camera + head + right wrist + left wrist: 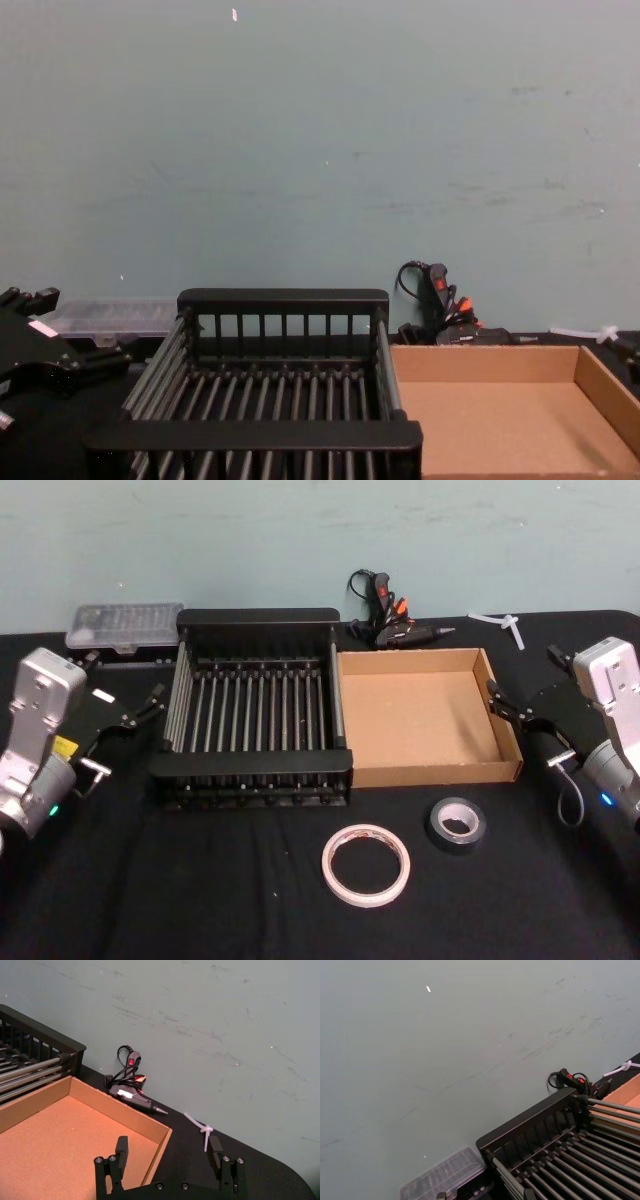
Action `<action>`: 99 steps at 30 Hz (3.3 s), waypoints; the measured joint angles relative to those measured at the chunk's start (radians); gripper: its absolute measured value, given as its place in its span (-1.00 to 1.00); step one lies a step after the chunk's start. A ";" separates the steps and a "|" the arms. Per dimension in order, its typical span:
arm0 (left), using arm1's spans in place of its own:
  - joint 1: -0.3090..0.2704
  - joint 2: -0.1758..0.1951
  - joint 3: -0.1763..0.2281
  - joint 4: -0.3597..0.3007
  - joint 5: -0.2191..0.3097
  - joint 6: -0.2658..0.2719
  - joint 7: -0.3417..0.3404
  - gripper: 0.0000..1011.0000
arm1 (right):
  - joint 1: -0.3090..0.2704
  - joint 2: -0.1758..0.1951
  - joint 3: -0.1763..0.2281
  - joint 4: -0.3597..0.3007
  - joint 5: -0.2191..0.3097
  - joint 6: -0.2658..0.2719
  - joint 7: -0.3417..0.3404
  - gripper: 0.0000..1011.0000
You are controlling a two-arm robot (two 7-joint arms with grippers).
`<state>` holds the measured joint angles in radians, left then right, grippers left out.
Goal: Pick up the white tape and place it into the black box , Pick up the silver tape and place it into the brown box.
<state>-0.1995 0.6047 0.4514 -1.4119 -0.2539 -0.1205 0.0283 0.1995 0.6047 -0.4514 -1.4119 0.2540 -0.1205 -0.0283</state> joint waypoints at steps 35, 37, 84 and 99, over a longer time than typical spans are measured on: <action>0.000 0.000 0.000 0.000 0.000 0.000 0.000 0.98 | 0.000 0.000 0.000 0.000 0.000 0.000 0.000 0.98; 0.000 0.000 0.000 0.000 0.000 0.000 0.000 0.98 | 0.000 0.000 0.000 0.000 0.000 0.000 0.000 0.98; 0.000 0.000 0.000 0.000 0.000 0.000 0.000 0.98 | -0.098 -0.002 0.095 -0.106 0.074 0.049 0.093 0.98; 0.000 0.000 0.000 0.000 0.000 0.000 0.000 0.98 | -0.223 0.029 0.155 -0.279 0.124 0.147 0.138 0.98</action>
<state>-0.1995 0.6047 0.4514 -1.4119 -0.2539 -0.1205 0.0283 -0.0232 0.6341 -0.2967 -1.6909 0.3781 0.0261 0.1098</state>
